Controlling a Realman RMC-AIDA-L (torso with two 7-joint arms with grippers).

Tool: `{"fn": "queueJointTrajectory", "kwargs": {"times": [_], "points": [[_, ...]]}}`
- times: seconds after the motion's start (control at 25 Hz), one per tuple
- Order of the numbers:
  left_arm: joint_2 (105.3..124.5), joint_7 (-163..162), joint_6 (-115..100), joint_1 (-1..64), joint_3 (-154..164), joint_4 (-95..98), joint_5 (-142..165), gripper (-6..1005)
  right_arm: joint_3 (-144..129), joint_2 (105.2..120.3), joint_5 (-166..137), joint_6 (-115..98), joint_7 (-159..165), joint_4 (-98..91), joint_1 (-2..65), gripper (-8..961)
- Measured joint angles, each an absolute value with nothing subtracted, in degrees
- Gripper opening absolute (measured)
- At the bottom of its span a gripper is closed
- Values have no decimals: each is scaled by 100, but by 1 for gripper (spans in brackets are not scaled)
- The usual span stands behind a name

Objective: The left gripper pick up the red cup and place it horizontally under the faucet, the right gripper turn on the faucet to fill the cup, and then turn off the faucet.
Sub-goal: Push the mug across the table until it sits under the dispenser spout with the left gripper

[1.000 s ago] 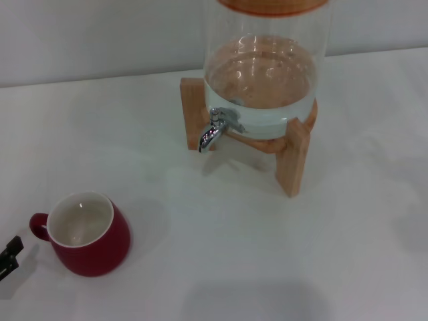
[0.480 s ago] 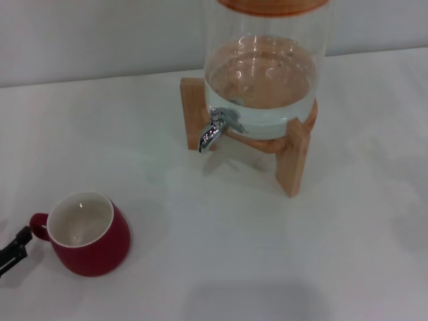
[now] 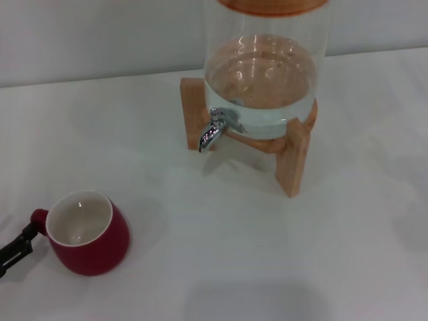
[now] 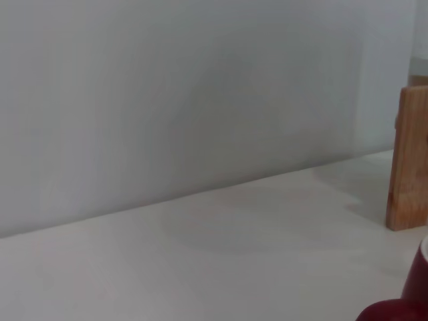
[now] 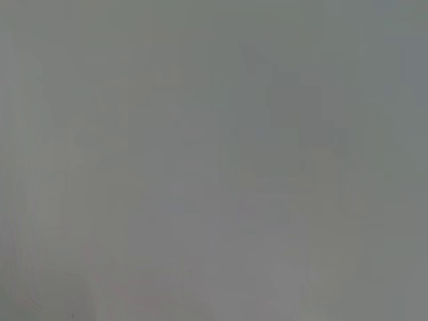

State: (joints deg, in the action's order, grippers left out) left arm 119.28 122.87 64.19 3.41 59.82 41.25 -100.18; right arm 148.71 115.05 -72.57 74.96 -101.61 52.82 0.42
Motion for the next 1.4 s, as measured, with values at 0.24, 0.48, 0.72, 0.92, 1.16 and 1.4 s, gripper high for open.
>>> {"fn": "queueJointTrajectory", "kwargs": {"times": [0.24, 0.48, 0.72, 0.92, 1.16, 1.4], "points": [[11935, 12287, 6396, 451, 5999, 4025, -10018, 842, 14870, 11499, -7257, 7476, -10184, 5282, 75, 722], [11931, 12286, 6388, 538, 5999, 3987, -10011, 843, 14877, 11496, -7245, 7463, -10192, 5282, 78, 722], [11927, 12286, 6320, 600, 5996, 3976, -9964, 843, 14930, 11506, -7242, 7461, -10195, 5273, 79, 722], [11926, 12287, 6319, 607, 5994, 3972, -9932, 842, 14940, 11509, -7242, 7461, -10195, 5273, 79, 722], [11926, 12286, 6288, 612, 5993, 3928, -9929, 842, 14941, 11505, -7214, 7462, -10198, 5273, 79, 722], [11927, 12286, 6259, 616, 5993, 3927, -9870, 843, 14941, 11504, -7200, 7473, -10200, 5273, 79, 722]]}}
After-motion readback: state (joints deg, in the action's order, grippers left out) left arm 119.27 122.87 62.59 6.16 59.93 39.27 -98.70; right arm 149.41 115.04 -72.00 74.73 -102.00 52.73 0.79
